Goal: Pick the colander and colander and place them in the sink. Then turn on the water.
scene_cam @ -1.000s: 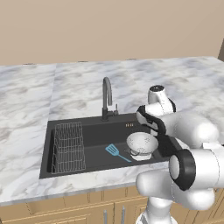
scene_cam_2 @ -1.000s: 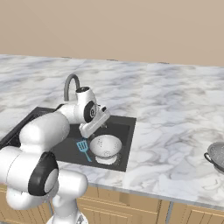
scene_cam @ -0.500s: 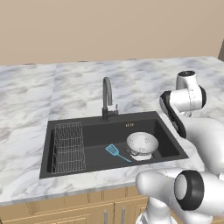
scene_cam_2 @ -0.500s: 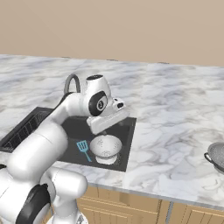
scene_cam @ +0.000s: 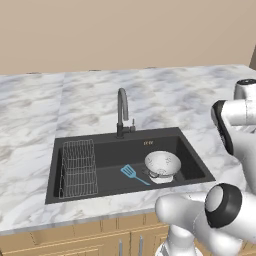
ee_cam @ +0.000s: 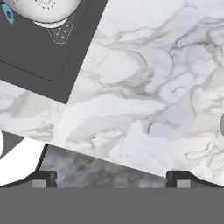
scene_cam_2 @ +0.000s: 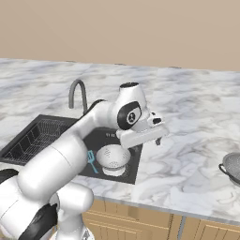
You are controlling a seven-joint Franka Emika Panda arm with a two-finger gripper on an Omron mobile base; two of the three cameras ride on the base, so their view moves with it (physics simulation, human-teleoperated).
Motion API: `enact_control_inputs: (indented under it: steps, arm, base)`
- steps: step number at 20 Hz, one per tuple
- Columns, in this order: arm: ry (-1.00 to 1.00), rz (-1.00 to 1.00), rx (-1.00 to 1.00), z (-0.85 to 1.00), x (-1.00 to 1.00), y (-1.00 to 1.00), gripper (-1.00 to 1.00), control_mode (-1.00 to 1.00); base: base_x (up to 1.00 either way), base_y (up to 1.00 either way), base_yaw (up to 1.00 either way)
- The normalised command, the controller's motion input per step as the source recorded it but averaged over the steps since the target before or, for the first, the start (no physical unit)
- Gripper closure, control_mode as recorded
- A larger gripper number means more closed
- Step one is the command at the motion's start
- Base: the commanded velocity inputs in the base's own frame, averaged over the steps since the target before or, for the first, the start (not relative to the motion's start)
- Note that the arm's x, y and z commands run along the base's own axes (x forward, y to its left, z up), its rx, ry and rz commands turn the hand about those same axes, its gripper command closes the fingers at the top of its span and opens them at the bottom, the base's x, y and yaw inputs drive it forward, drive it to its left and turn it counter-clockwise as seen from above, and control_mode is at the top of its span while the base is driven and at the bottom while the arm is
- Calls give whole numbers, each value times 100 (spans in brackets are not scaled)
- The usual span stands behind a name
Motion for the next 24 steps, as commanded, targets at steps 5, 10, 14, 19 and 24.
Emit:
enact_control_inputs:
  steps: [5, 10, 14, 19, 24]
  arm:
    - [-8, -30, -3, 0, -9, -89, -100, -100]
    - [-25, -14, -7, 1, 0, -87, -100, -100]
    - [-30, -4, -7, 0, 0, -81, -100, -100]
    - [-20, -2, -1, -2, 4, -70, -100, -100]
    - [-5, -2, 0, -11, 33, -56, -100, -100]
  base:
    - [0, 0, 0]
    - [0, 0, 0]
    - [0, 0, 0]
    - [0, 0, 0]
    - [0, 0, 0]
